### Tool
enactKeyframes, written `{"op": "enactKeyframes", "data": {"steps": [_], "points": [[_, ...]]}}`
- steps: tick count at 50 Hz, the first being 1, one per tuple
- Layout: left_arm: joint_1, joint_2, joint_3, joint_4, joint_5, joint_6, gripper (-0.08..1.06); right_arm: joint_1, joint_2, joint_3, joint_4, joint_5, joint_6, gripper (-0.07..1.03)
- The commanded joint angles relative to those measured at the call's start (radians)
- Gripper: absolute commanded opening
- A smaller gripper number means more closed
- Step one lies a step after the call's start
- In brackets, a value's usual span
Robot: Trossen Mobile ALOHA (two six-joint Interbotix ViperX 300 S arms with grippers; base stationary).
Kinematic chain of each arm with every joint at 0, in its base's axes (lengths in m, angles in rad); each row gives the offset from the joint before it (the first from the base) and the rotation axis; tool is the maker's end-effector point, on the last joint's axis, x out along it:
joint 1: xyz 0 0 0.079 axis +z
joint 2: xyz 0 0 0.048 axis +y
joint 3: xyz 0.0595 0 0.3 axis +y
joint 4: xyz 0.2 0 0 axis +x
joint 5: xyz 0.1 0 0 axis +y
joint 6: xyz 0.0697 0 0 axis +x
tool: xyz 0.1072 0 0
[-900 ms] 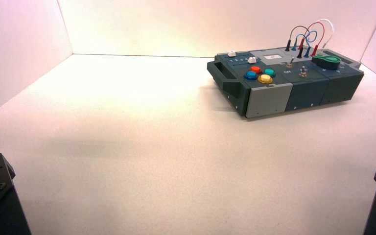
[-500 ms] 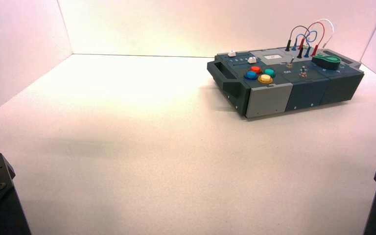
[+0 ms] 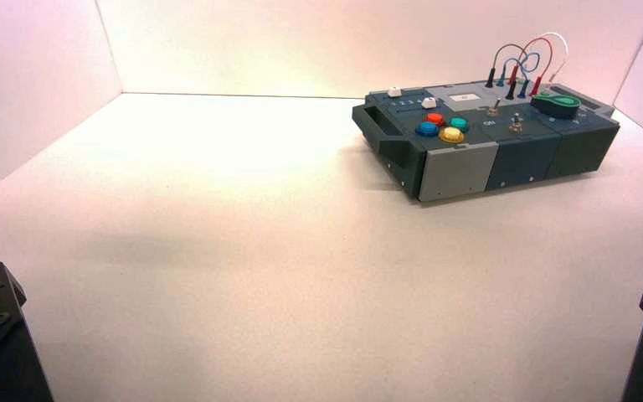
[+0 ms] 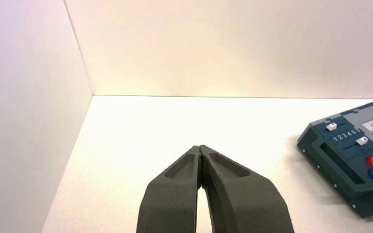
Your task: Move the right gripper to the left.
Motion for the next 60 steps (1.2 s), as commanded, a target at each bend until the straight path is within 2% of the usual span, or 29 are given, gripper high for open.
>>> {"op": "enactKeyframes", "data": {"steps": [1, 9, 18, 35, 44, 54, 60], "points": [[-0.006, 0.011, -0.031, 0.002, -0.008, 0.006, -0.03, 0.123, 0.181, -0.16, 0.015, -0.037, -0.005, -0.02], [-0.006, 0.012, -0.031, 0.003, -0.008, 0.006, -0.03, 0.256, 0.393, -0.333, 0.032, -0.038, 0.005, -0.02], [-0.006, 0.012, -0.031, 0.002, -0.005, 0.011, -0.03, 0.344, 0.563, -0.486, 0.04, -0.031, 0.005, -0.02], [-0.006, 0.012, -0.031, 0.002, 0.0, 0.021, -0.03, 0.541, 0.798, -0.681, 0.04, 0.049, 0.0, -0.02], [-0.006, 0.014, -0.031, 0.003, 0.003, 0.023, -0.03, 0.568, 0.865, -0.73, 0.04, 0.069, -0.003, -0.02], [-0.006, 0.012, -0.034, 0.003, 0.005, 0.023, -0.03, 0.568, 0.87, -0.749, 0.037, 0.069, -0.009, -0.02], [-0.006, 0.009, -0.034, 0.002, 0.008, 0.025, -0.03, 0.568, 0.868, -0.753, 0.035, 0.074, -0.023, -0.02]]}}
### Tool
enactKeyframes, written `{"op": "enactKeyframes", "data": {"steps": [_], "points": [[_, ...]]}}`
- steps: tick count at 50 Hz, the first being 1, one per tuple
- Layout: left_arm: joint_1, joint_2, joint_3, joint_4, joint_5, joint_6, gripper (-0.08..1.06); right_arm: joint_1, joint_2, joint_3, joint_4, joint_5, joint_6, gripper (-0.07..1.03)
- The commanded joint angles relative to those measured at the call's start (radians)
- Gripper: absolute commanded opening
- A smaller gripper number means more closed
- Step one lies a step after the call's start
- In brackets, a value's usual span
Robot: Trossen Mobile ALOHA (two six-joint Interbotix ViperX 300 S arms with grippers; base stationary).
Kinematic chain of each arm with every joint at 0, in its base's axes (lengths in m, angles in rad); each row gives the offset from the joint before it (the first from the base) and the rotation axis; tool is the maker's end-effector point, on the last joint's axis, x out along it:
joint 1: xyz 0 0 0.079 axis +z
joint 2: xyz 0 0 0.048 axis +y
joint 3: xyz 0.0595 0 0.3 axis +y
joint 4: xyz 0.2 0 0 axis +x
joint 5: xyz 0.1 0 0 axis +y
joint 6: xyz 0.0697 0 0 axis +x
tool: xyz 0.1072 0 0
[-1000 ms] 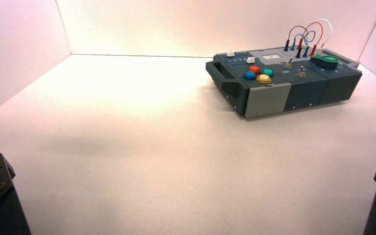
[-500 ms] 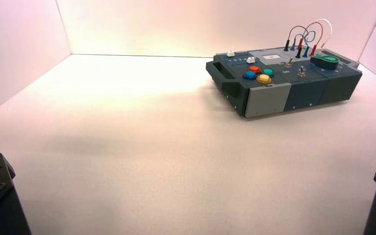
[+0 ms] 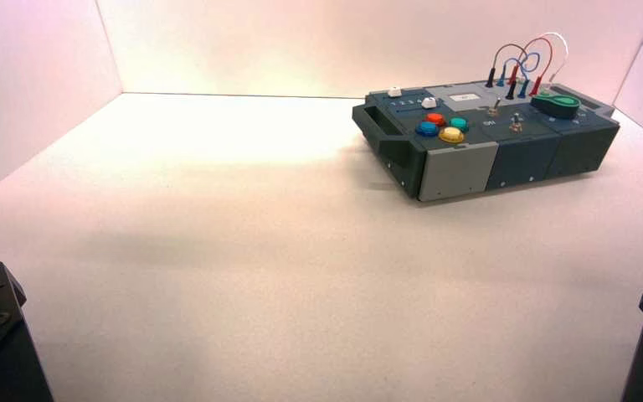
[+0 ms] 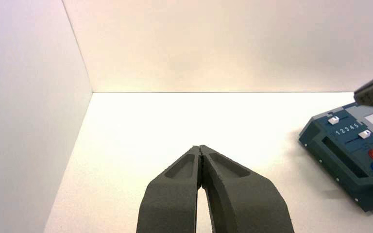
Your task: Move the right gripper to the left.
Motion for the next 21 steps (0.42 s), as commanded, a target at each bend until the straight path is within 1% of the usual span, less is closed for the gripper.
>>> {"op": "enactKeyframes", "data": {"steps": [1, 21], "points": [[-0.005, 0.002, -0.034, 0.003, -0.003, 0.008, -0.03, 0.002, -0.018, -0.035, -0.002, 0.0, -0.014, -0.02], [-0.005, 0.014, -0.031, 0.002, -0.003, 0.009, -0.03, 0.003, -0.026, -0.021, 0.002, 0.005, -0.017, -0.02]]}}
